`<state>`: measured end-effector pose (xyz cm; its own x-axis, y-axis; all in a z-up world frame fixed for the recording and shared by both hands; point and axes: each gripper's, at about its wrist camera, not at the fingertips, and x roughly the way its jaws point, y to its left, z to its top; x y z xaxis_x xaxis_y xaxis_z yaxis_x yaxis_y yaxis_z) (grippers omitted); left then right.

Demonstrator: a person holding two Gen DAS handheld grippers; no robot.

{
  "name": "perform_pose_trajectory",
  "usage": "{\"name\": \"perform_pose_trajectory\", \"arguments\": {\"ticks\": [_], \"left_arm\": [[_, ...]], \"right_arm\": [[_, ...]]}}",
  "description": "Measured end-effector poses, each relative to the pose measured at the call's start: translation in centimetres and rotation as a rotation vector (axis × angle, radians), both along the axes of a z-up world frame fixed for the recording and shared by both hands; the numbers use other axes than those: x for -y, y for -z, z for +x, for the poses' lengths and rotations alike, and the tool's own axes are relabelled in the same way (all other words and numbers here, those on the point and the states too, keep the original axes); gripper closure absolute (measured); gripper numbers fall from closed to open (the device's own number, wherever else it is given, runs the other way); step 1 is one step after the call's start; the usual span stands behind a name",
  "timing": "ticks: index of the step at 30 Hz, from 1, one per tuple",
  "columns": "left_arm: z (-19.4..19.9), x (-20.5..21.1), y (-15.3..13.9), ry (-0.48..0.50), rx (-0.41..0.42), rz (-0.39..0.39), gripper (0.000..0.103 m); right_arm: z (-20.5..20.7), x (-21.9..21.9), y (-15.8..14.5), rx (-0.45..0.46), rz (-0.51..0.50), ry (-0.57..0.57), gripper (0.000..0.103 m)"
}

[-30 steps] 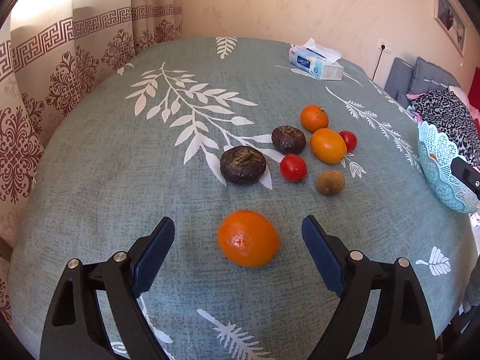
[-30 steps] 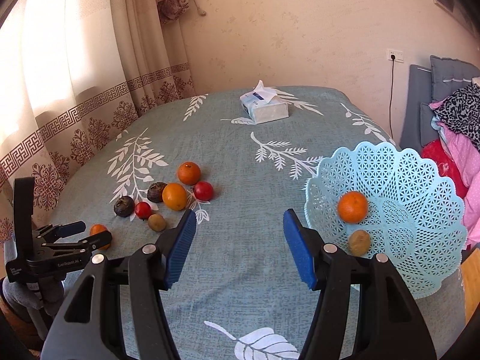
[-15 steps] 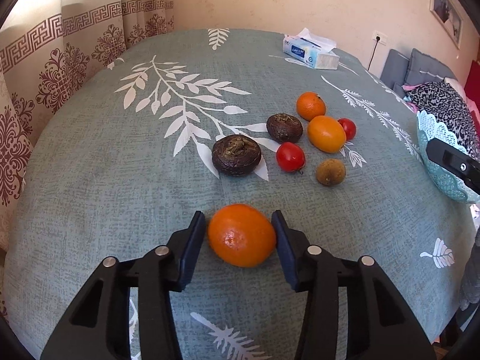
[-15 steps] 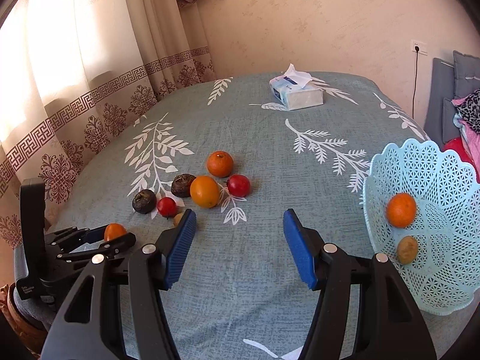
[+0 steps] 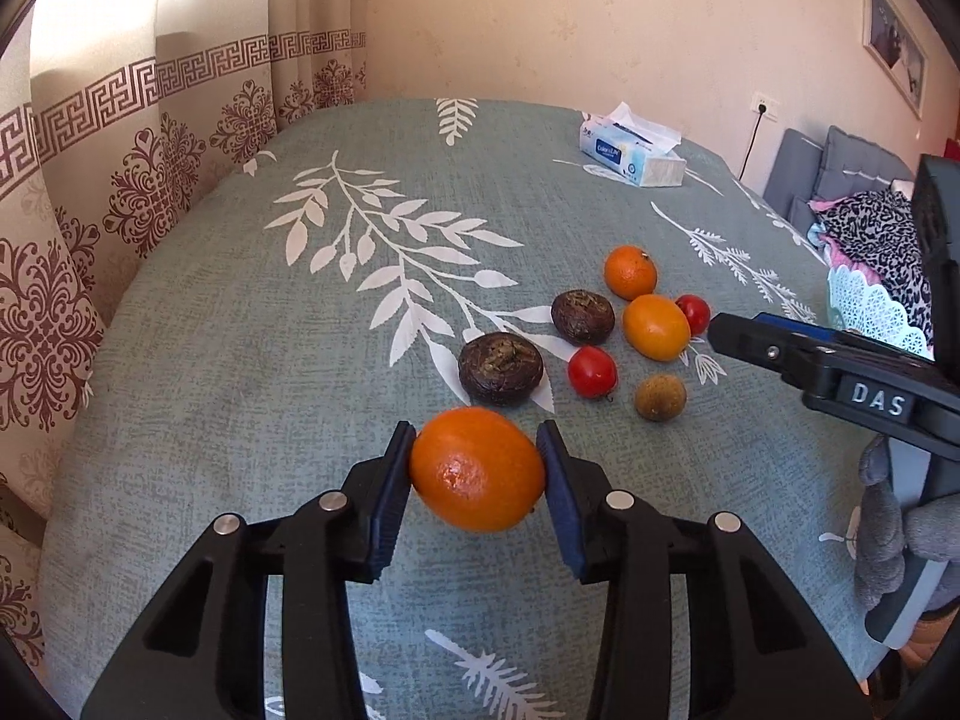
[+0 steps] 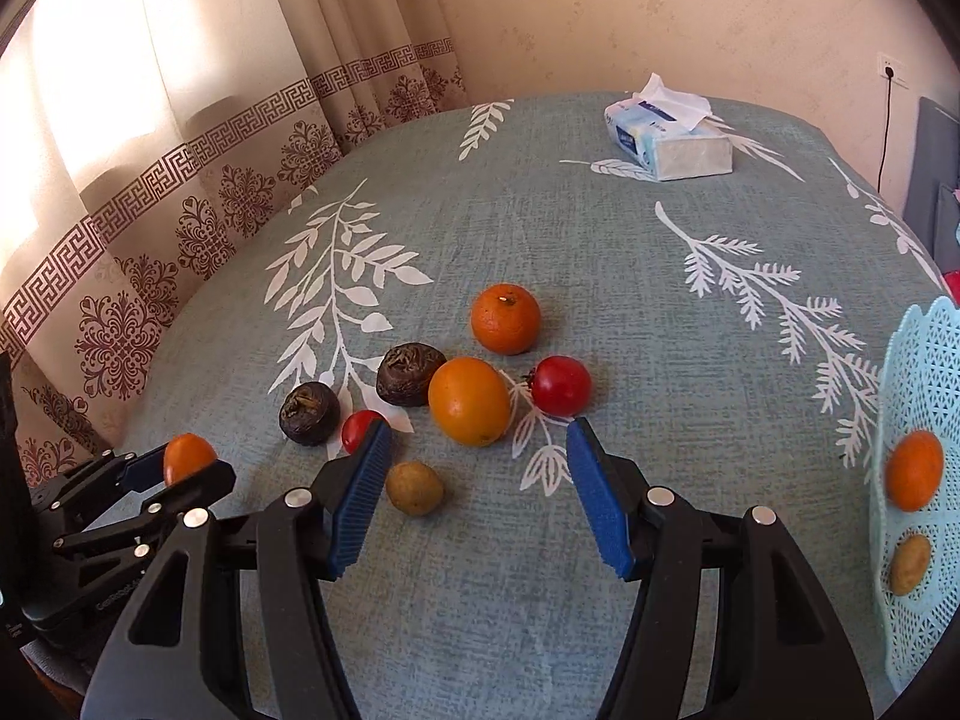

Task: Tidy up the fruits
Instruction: 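Grasp another orange with the right tool, then carry the orange to the basket while the right tool releases its orange inside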

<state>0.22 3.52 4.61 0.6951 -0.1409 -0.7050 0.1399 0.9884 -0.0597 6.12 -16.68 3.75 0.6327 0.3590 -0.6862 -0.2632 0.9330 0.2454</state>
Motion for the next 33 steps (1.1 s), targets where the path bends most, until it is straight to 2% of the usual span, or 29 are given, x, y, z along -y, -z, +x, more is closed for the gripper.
{"name": "perform_pose_trajectory", "arguments": {"ticks": [4,10,17,19,21,27,33], "left_arm": [[-0.1,-0.4,-0.6,-0.007,0.012,-0.003,0.061],[-0.1,-0.6,-0.9,-0.013,0.016,-0.007,0.061],[0.0,-0.7,-0.7,-0.013,0.010,-0.013,0.061],[0.1,-0.6,-0.6,-0.013,0.006,-0.013,0.061],[0.1,-0.6,-0.5,-0.013,0.002,-0.013,0.061],[0.1,-0.5,-0.5,-0.011,0.004,-0.013,0.061],[0.1,-0.4,-0.5,-0.014,0.004,-0.014,0.061]], "right_arm": [[1.5,-1.1,0.8,-0.015,-0.021,-0.018,0.042],[3.6,-2.2,1.9,-0.036,-0.057,-0.033,0.052],[4.8,-2.7,2.8,-0.073,-0.066,-0.050,0.052],[4.9,-2.9,3.2,-0.077,-0.076,-0.050,0.057],[4.8,-2.8,3.1,-0.073,-0.071,-0.054,0.064],[4.0,-2.4,2.6,-0.063,-0.068,-0.043,0.064],[2.2,-0.7,0.7,-0.017,-0.042,-0.013,0.064]]}}
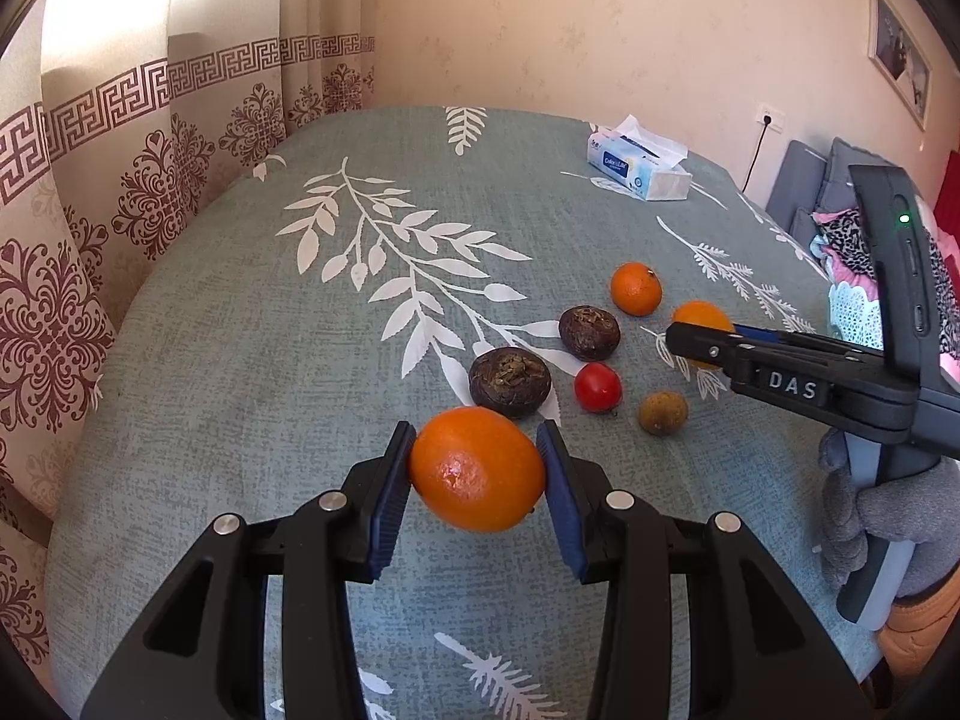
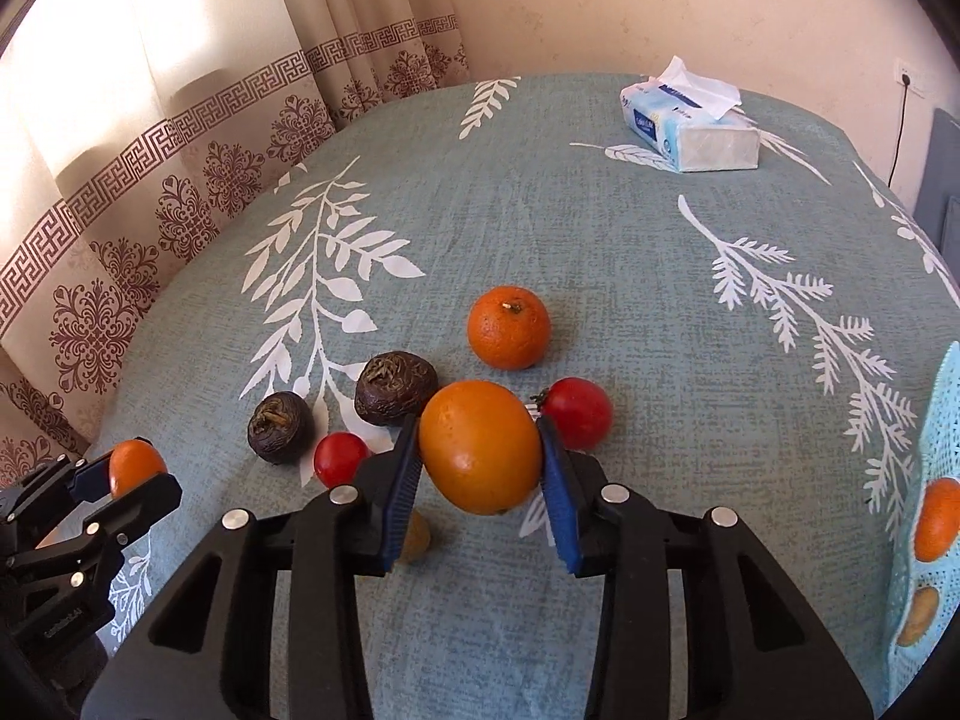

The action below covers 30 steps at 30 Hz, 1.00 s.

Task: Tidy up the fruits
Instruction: 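Carry the orange to the basket while the right tool releases its orange inside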

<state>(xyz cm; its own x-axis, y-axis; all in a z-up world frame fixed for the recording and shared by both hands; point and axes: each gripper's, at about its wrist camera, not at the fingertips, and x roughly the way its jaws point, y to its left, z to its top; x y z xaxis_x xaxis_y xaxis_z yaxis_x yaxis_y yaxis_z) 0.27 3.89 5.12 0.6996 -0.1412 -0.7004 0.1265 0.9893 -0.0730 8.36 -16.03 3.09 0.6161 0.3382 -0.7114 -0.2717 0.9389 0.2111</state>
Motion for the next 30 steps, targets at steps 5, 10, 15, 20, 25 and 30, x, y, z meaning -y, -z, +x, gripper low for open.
{"name": "perform_pose_trajectory", "arguments": {"ticks": [5,10,15,20,25,30], "left_arm": [[-0.2,0.6,0.0,0.015,0.002,0.001,0.061],[-0.3,1.7,-0.2,0.035,0.007,0.003,0.061],[-0.3,2.9,-0.5,0.060,0.012,0.002,0.061],[-0.4,4.2,-0.8,0.088,0.016,0.007,0.061],[-0.5,5.7,-1.2,0.118,0.023,0.018,0.061],[-0.6,7.4,-1.8,0.150,0.034,0.029,0.061]], "right_arm": [[-2.1,2.3,-1.7,0.045,0.008,0.039,0.064],[-4.4,5.7,-3.0,0.082,0.018,0.110,0.064],[-6.6,10.0,-4.1,0.114,0.023,0.205,0.064],[-8.6,14.5,-4.2,0.122,0.021,0.314,0.064],[-10.2,18.4,-3.7,0.115,0.019,0.408,0.064],[-11.5,21.3,-2.7,0.092,0.010,0.486,0.064]]}}
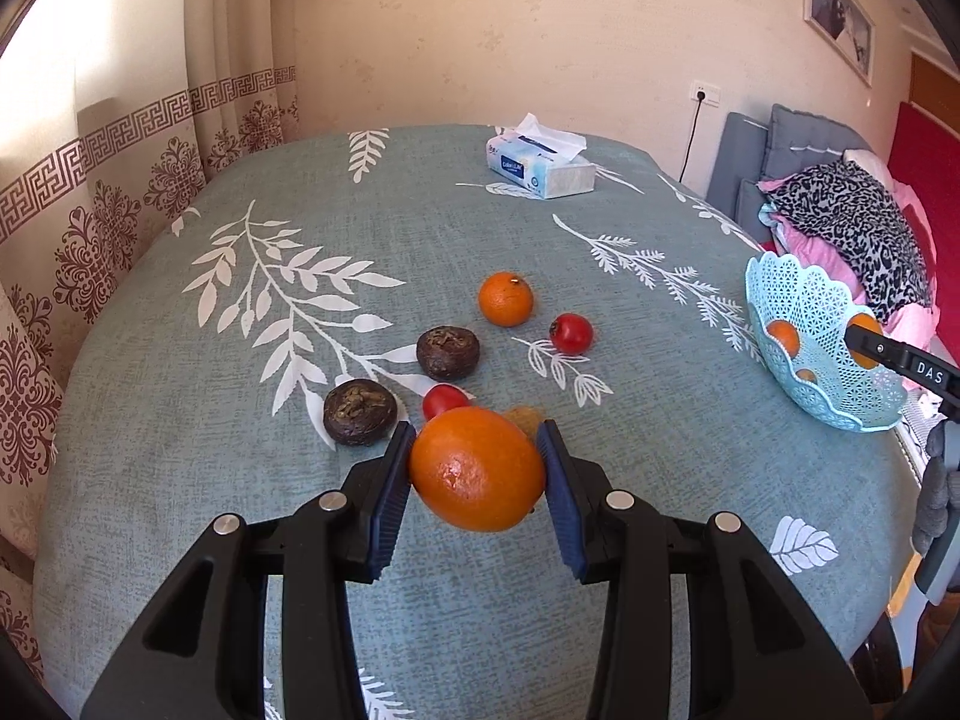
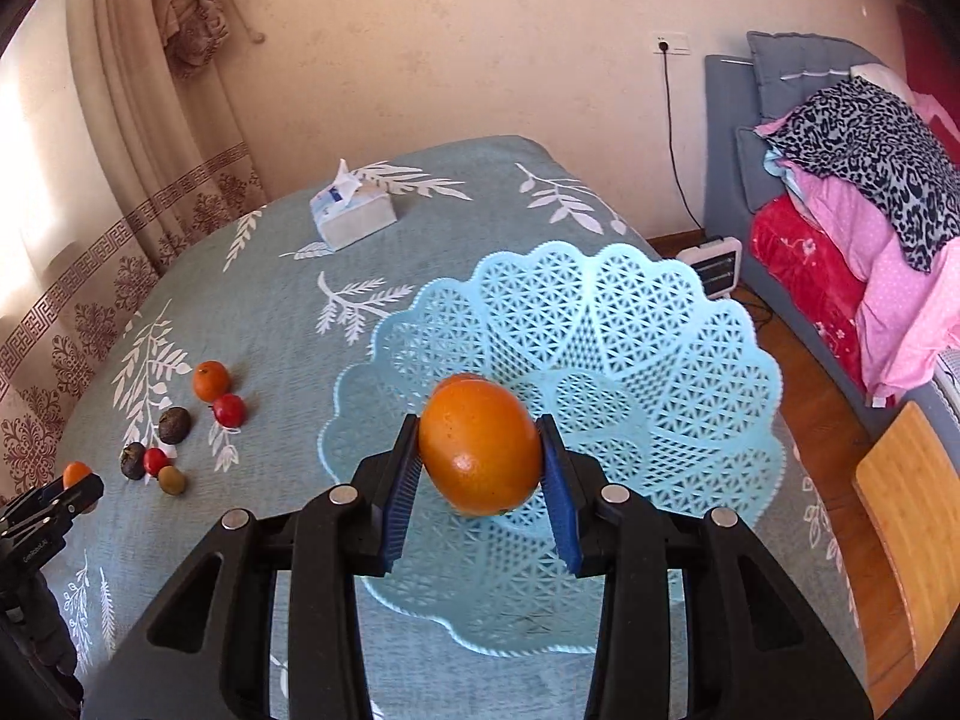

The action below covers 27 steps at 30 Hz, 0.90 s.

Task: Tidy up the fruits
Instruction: 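Carry the orange to the basket while the right tool releases its orange inside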

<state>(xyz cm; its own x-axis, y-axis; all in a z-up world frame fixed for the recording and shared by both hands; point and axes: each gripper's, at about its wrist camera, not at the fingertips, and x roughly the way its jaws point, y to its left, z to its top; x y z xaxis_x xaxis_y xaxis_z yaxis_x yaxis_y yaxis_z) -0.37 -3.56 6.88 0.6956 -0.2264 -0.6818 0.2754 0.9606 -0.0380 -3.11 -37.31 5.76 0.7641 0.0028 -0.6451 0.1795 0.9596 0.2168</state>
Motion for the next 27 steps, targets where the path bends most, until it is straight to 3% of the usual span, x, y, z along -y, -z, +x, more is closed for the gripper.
{"name": "perform_pose_trajectory", "arguments": {"ticks": [11,14,27], "left_arm": [[-0.3,4.6,-0.9,0.087,0.019,0.033,0.061],[-0.3,5.8,-1.1,0.110,0.023,0.037,0.061],[-0.5,12.3,-2.2,0.250,0.060,0.044,0.061]], "right_arm": [[-1.4,3.1,1.1,-0.002,0.049,0.072,0.063],[-1.9,3.8,0.8,0.024,0.072,0.099,0.048],[-3.5,4.7,-0.3,0.111,0.055,0.148,0.048]]}}
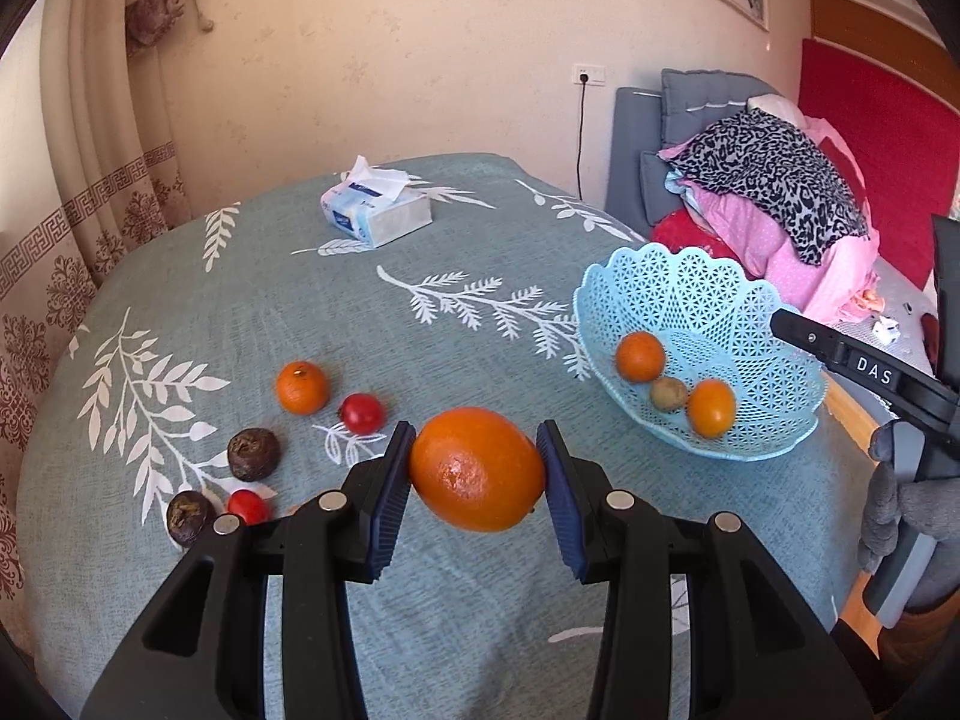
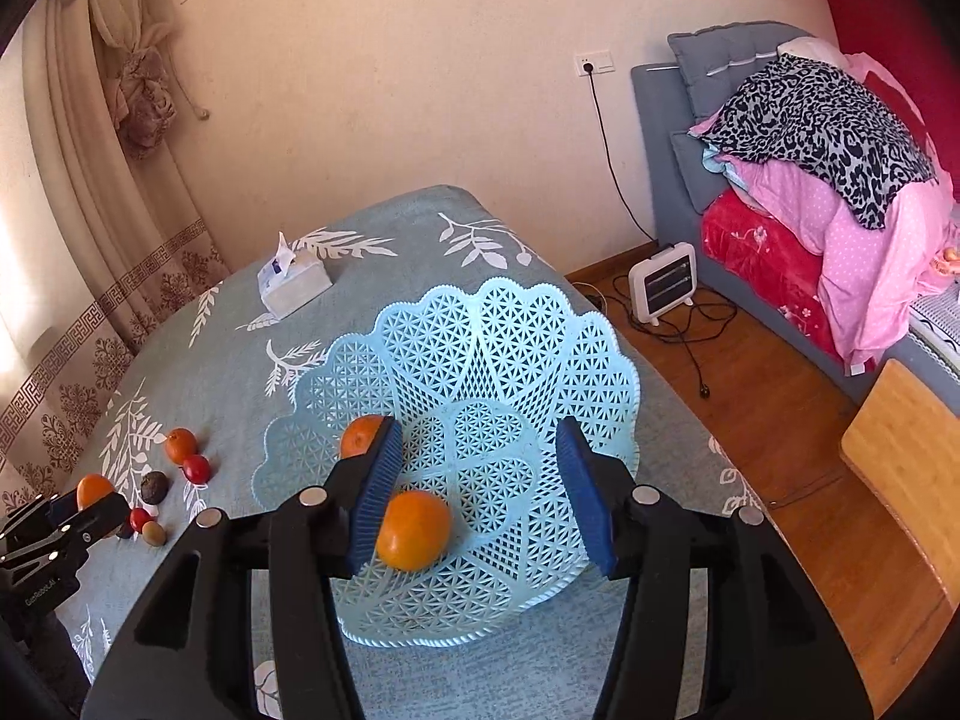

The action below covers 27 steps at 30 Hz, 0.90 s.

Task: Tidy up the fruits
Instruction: 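Carry the orange to the basket while the right tool releases its orange inside, then lower the orange into the blue basket and open the left tool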

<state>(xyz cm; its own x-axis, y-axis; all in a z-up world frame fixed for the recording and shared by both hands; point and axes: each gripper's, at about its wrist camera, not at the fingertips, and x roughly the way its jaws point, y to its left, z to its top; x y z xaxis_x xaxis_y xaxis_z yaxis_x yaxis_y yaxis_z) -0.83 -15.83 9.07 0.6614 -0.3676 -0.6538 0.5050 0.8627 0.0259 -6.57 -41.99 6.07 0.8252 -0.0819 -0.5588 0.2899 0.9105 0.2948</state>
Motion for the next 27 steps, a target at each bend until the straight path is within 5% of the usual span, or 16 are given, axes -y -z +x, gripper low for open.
{"name": "perform_pose_trajectory", "arguments": {"ticks": [24,27], "left_arm": [[1.4,10.0,1.8,0.226,-0.091,-0.052,0.061],[1.7,9.9,1.8,0.221,-0.093,-0.072,0.050]], "right_arm": [[-0.2,0.5,0.7,0.008,0.022,0.017,0.048],[-0.1,0.5,0.8,0.007,0.023,0.021,0.048]]}}
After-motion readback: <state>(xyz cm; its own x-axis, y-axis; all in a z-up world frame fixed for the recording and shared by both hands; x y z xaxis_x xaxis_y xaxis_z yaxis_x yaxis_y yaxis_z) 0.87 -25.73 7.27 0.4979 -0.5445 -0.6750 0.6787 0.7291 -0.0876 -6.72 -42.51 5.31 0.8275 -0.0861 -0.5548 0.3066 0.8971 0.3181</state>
